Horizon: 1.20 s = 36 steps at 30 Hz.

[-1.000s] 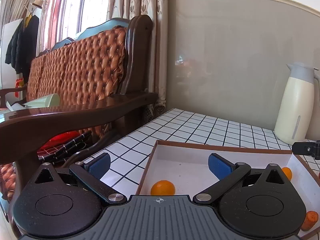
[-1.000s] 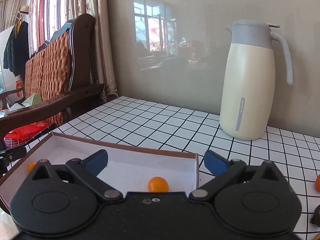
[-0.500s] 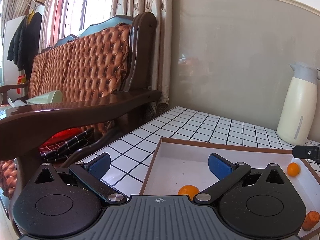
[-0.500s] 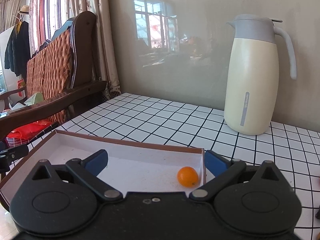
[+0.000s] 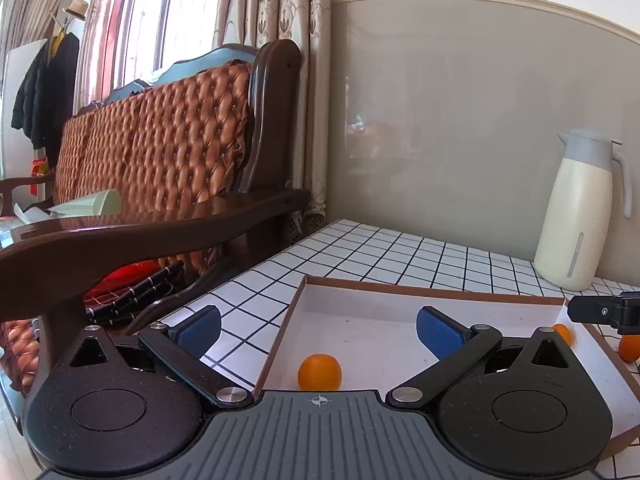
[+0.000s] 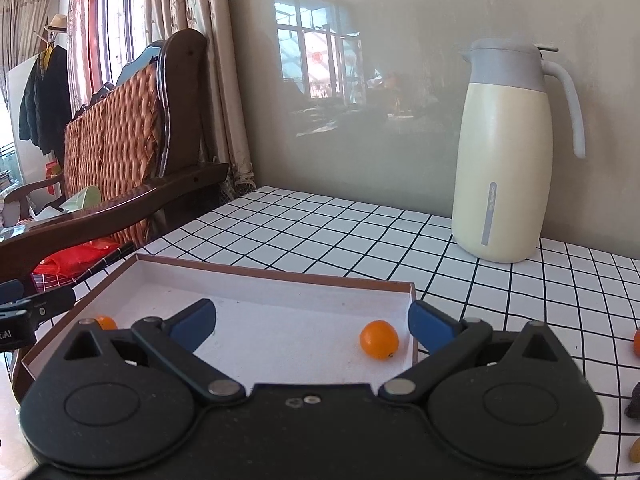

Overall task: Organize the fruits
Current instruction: 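Withdraw the left gripper from the box back toward the table fruits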

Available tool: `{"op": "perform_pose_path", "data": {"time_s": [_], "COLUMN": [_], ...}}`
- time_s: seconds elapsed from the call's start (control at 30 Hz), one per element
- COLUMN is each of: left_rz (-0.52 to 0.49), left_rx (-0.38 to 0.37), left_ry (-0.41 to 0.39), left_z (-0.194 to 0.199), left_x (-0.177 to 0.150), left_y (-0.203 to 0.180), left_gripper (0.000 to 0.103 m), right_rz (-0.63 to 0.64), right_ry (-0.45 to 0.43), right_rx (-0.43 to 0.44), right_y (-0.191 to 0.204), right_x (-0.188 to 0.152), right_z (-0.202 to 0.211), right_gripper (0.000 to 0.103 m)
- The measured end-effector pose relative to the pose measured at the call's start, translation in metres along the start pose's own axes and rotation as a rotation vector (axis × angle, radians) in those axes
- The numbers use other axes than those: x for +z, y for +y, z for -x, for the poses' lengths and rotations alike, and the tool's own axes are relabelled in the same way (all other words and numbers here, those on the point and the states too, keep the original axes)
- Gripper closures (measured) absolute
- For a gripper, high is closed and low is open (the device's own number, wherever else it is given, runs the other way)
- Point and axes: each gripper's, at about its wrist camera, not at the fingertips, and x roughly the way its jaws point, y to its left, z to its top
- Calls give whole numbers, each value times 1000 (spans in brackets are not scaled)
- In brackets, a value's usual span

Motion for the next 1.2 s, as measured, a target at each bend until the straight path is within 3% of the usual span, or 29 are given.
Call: {"op": "perform_pose_path", "data": {"time_s": [0.53, 0.87, 1.2], "left_rz": [14, 14, -15], "left_rx": [-22, -61, -161], "left_ry": [-20, -99, -99], "left_z": [76, 127, 151], "left_x": [-22, -30, -38], "left_y": [-6, -24, -61], "left_gripper": [0, 0, 0], "right_rz": [-17, -25, -4], "right_ry": [-6, -24, -49], "right_rx": [1, -18, -76], "right_y": [4, -4, -17], "right_x": [-25, -44, -65], "right_z": [61, 109, 154], "right_gripper": [6, 6, 6]}}
